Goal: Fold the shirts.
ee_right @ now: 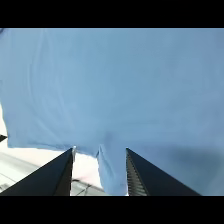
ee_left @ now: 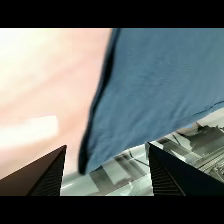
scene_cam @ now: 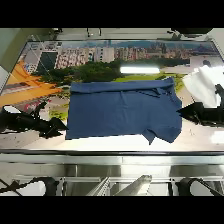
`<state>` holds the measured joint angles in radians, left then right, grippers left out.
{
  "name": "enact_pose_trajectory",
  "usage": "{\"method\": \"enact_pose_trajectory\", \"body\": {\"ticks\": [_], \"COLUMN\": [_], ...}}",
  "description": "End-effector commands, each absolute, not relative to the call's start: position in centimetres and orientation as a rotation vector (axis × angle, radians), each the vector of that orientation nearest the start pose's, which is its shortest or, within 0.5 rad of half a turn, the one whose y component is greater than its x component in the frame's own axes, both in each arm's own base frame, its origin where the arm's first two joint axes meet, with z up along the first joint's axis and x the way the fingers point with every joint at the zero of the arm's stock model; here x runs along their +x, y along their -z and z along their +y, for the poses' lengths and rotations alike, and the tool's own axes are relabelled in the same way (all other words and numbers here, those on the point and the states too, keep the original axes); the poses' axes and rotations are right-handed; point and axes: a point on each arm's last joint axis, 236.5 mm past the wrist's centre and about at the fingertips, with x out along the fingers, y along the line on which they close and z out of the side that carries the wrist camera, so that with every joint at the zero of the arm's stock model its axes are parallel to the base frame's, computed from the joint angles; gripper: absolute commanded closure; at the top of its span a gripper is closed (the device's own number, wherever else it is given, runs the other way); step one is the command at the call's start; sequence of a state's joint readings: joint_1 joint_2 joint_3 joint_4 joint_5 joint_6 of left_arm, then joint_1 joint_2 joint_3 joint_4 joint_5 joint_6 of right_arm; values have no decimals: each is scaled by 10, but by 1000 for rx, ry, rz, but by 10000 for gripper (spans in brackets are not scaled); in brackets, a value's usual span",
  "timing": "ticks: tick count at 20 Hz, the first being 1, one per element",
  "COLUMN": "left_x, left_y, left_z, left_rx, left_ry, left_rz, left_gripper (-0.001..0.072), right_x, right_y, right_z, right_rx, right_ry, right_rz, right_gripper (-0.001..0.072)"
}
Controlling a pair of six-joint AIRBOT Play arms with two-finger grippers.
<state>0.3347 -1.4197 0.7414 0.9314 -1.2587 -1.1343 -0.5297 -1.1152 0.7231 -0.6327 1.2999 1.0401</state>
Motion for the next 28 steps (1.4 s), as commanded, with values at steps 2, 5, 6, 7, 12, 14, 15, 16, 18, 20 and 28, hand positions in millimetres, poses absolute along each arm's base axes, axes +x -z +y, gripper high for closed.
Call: {"method": "enact_pose_trajectory", "body": {"ticks": [2,5,6,7,12,14,15,16,18,20,28], "left_x": [284,281,279,279,281,280,281,281,281,281,288], "left_y": [111,107,108,108,107,106,106,105,105,105,64], "left_z": [-67,-91,-96,-98,-86,-80,-77,-75,-72,-72,-78], "left_rx": [-580,-512,-496,-490,-530,-553,-561,-569,-577,-578,-554], "left_ry": [368,439,452,457,428,416,409,405,397,396,517], "left_rz": [1545,1566,1571,1572,1565,1566,1564,1564,1561,1561,1585], "left_gripper": [252,606,681,681,682,681,681,681,682,682,682], "right_x": [289,256,246,238,220,226,229,232,242,257,288], "right_y": [-3,32,46,56,102,109,113,116,115,104,21], "right_z": [31,-6,-18,-23,7,20,25,30,43,52,58], "right_rx": [853,863,877,903,1013,1063,1079,1089,1127,1163,1176], "right_ry": [-326,-91,-2,49,24,-24,-37,-58,-119,-182,-406], "right_rz": [1153,1312,1346,1362,1391,1378,1383,1383,1362,1295,1203], "right_gripper": [353,351,351,351,351,351,351,351,351,352,697]}}
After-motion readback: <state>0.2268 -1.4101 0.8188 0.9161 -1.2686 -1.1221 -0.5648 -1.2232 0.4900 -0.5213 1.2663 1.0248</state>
